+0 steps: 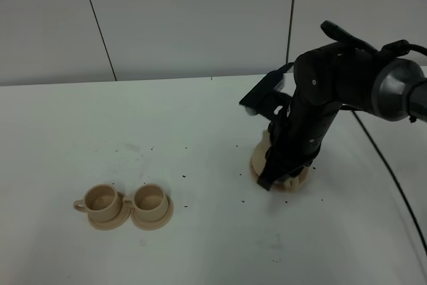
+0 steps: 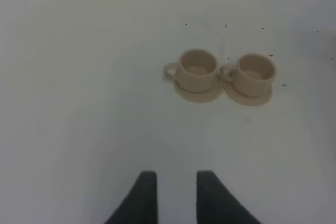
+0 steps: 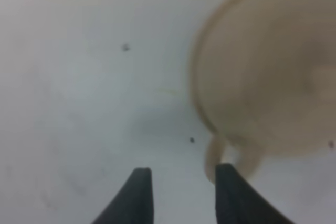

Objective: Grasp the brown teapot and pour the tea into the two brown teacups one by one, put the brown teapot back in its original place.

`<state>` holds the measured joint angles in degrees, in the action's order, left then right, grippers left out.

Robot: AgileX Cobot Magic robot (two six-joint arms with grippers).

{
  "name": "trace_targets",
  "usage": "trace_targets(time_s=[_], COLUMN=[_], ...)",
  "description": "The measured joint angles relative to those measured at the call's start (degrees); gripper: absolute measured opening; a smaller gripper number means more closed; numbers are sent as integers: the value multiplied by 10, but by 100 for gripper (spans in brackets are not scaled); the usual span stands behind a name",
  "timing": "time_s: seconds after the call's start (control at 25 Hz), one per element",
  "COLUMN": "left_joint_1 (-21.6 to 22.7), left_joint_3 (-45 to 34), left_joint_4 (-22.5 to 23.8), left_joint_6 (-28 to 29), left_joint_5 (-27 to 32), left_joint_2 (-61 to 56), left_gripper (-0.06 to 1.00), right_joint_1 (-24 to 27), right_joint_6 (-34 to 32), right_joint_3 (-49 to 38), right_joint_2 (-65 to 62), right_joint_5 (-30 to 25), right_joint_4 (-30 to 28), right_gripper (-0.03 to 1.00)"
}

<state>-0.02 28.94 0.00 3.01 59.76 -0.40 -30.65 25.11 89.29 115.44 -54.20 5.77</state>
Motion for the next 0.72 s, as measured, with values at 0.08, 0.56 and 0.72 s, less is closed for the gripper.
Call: trace_targets(time_s=[0.08,0.56,0.72], left_joint_1=[0,0,0], left_joint_3=[0,0,0], left_joint_4=[0,0,0], left_joint_6=[0,0,0], left_joint_5=[0,0,0], left_joint_2=[0,0,0], left_gripper=[25,25,25], right_joint_1=[0,0,0], right_joint_6=[-85,-333,-335], right_joint_3=[0,0,27], right_joint_2=[-2,12,33], right_joint_5=[0,8,-27], right_joint_4=[-20,-83,-83], right_gripper=[28,28,28])
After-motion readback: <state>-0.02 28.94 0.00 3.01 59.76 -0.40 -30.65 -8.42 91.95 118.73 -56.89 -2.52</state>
